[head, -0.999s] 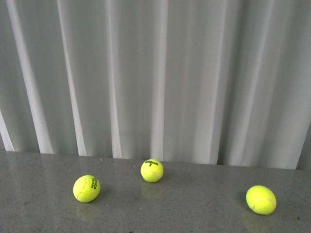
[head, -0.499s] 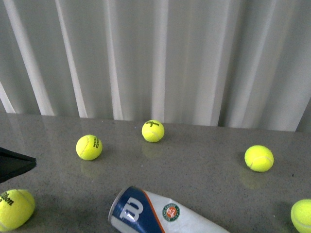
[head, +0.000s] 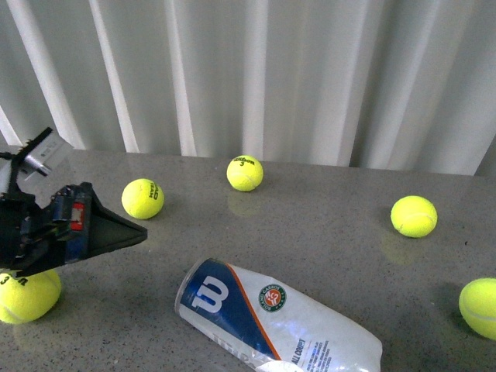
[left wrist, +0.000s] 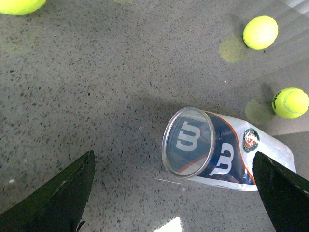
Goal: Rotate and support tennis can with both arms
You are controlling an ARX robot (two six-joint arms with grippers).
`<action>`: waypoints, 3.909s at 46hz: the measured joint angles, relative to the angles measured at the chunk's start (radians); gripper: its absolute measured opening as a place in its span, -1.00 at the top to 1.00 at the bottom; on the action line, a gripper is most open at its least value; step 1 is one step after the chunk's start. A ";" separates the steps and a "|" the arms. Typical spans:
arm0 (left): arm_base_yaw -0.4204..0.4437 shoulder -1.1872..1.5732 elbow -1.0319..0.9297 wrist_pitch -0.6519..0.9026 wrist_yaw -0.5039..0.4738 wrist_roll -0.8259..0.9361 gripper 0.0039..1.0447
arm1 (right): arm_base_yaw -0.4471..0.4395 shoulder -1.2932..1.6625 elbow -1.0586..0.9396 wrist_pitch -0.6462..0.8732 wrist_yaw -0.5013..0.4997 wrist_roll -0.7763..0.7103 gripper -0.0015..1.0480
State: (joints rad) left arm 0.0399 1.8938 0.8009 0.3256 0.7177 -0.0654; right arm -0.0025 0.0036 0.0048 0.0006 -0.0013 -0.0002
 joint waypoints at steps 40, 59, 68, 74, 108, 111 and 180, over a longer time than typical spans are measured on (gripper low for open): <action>-0.137 0.178 0.117 0.074 0.074 0.011 -0.88 | 0.000 0.000 0.000 0.000 0.000 0.000 -0.87; -0.200 0.227 0.105 0.125 0.090 -0.023 -0.88 | 0.000 0.000 0.000 0.000 0.000 0.000 -0.87; -0.219 0.237 0.104 0.137 0.089 -0.033 -0.88 | 0.000 0.000 0.000 0.000 0.000 0.000 -0.87; -0.232 0.249 0.104 0.153 0.087 -0.054 -0.77 | 0.000 0.000 0.000 0.000 0.000 0.000 -0.87; -0.229 0.112 0.033 0.169 0.175 -0.175 0.93 | 0.000 0.000 0.000 0.000 0.000 0.000 -0.87; -0.224 0.044 0.040 0.087 0.142 -0.125 0.94 | 0.000 0.000 0.000 0.000 0.000 0.000 -0.87; -0.542 -0.117 0.562 -1.025 -0.538 1.236 0.94 | 0.000 0.000 0.000 0.000 0.000 0.000 -0.87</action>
State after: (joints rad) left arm -0.5018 1.7767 1.3624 -0.6994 0.1799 1.1702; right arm -0.0025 0.0036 0.0048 0.0006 -0.0017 -0.0002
